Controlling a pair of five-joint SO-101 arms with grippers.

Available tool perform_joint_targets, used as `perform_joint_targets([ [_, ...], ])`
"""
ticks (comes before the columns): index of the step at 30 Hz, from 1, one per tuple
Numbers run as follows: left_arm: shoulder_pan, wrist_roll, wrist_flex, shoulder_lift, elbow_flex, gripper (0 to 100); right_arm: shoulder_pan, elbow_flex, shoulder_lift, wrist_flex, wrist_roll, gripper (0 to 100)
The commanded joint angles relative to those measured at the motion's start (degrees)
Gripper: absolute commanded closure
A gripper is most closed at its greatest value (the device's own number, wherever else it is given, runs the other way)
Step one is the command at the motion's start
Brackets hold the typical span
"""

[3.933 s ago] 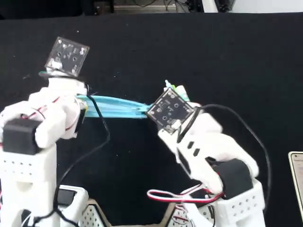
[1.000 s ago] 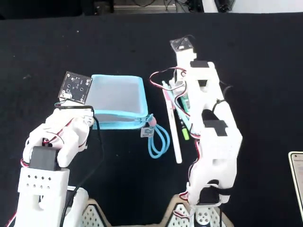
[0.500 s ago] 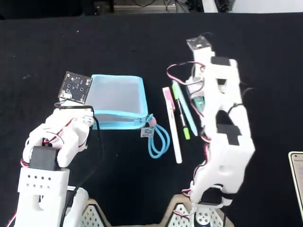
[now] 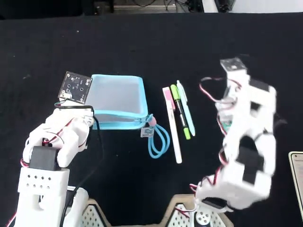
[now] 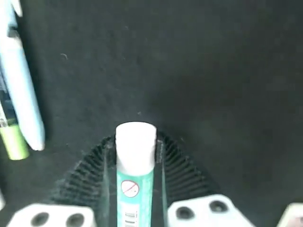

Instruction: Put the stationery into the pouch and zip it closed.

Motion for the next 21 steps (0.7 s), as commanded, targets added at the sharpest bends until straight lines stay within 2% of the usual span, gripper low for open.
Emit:
perform_joint_targets([
  [1, -0.57, 0.35, -0.53, 0.09, 0.04, 97, 4.66, 5.41, -8.31, -2.64, 2.81, 96.5],
  [6, -0.57, 0.35, -0.53, 0.09, 0.04, 97, 8.97, 8.31, -6.9, -0.44, 5.8, 83.1],
  [10, -0.57, 0.35, -0.53, 0.09, 0.04, 97, 10.81, 8.13, -5.58, -0.26, 5.8, 82.9],
  [21, -0.57, 0.35, -0.53, 0.09, 0.04, 97, 8.53, 0.22, -5.05, 5.54, 7.03, 82.9],
])
